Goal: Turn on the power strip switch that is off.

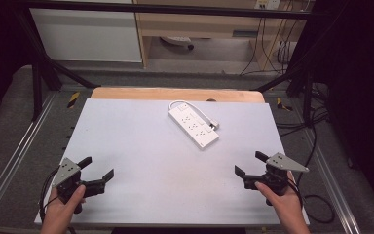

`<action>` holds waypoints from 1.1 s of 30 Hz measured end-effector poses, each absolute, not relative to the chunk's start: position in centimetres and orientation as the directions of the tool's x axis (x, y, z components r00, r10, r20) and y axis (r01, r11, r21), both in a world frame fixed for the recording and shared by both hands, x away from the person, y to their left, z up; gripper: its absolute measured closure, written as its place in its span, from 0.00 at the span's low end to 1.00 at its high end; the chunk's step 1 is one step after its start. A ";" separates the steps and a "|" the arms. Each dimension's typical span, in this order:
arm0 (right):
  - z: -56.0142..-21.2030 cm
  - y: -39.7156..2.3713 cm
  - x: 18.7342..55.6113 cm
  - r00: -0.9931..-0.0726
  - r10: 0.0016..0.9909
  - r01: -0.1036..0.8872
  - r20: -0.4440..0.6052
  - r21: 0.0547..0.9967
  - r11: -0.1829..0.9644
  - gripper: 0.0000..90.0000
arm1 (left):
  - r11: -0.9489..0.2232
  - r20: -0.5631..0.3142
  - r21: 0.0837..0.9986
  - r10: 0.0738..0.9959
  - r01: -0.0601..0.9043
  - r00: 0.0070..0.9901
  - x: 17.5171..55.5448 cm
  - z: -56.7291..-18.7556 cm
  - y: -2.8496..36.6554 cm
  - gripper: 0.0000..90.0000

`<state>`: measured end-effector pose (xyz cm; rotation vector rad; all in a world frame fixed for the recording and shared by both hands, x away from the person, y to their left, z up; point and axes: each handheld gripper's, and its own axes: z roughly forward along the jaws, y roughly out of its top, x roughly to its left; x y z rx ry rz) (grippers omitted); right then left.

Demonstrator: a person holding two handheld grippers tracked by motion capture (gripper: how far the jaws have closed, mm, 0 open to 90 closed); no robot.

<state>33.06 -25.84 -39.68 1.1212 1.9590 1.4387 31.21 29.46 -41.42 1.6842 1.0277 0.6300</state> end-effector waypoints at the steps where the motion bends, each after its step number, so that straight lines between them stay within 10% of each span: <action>1: -39.5 -25.7 33.3 -0.566 0.818 0.341 0.099 0.932 0.123 0.03 | -0.112 -0.072 0.937 0.864 0.330 0.498 31.2 -41.4 29.5 0.06; 33: -37.4 -24.7 36.5 -0.587 0.802 0.334 0.110 0.936 0.116 0.03 | -0.123 -0.076 0.929 0.860 0.349 0.505 31.4 -41.7 29.3 0.06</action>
